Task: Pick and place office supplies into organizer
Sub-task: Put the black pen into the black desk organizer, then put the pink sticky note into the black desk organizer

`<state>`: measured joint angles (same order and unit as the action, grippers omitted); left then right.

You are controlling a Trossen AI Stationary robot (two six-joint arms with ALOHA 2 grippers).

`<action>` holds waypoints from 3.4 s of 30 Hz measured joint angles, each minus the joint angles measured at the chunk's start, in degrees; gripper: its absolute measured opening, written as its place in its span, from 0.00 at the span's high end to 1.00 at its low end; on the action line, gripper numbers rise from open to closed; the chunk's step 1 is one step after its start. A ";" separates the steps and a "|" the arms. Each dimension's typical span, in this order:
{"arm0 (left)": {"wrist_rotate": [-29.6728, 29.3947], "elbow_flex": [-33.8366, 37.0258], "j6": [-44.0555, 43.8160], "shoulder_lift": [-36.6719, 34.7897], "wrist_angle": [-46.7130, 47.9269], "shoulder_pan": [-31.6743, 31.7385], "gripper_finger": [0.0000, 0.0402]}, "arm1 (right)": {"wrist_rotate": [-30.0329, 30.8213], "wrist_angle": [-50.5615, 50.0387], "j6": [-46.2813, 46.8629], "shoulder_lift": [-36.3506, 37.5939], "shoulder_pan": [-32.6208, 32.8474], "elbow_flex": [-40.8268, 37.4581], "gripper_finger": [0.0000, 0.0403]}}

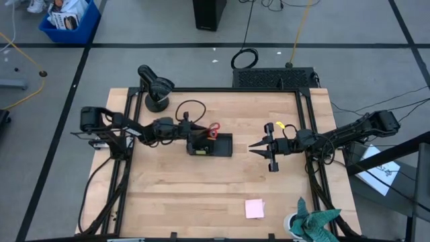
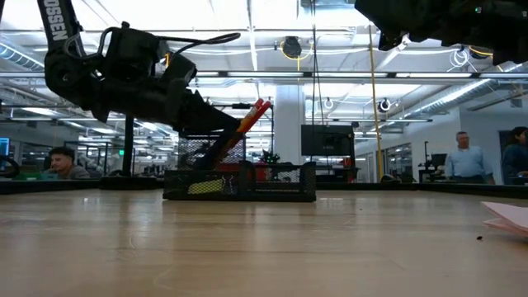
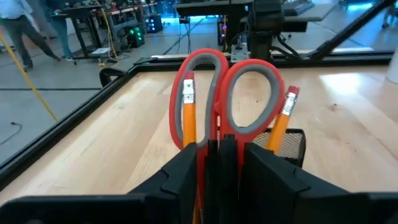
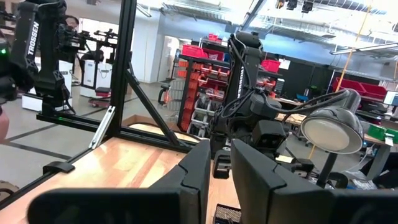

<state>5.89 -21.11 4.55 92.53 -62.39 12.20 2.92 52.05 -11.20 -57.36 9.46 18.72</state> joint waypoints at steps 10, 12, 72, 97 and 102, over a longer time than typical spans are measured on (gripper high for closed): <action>-12.39 -10.59 13.02 -29.73 42.90 -12.14 0.66 | 0.14 0.01 -1.16 0.00 0.00 0.00 0.85; -17.96 -17.57 11.77 -34.09 60.38 -16.63 0.66 | 0.22 0.00 -1.38 0.00 0.00 0.00 0.85; -14.76 15.63 6.75 -17.51 -8.66 -41.63 0.97 | 7.61 -31.79 0.29 -2.97 7.72 9.65 0.85; -18.89 15.63 -0.60 -17.53 -4.59 -41.63 0.95 | 25.50 -77.04 24.51 -40.90 35.37 57.98 0.85; -18.06 15.63 -0.61 -17.53 -4.62 -41.63 0.95 | 22.68 -79.93 33.19 -45.14 37.72 61.56 0.88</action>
<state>-12.16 -5.48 3.94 75.00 -67.00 -29.43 25.60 -27.89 22.00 -102.51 47.18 80.28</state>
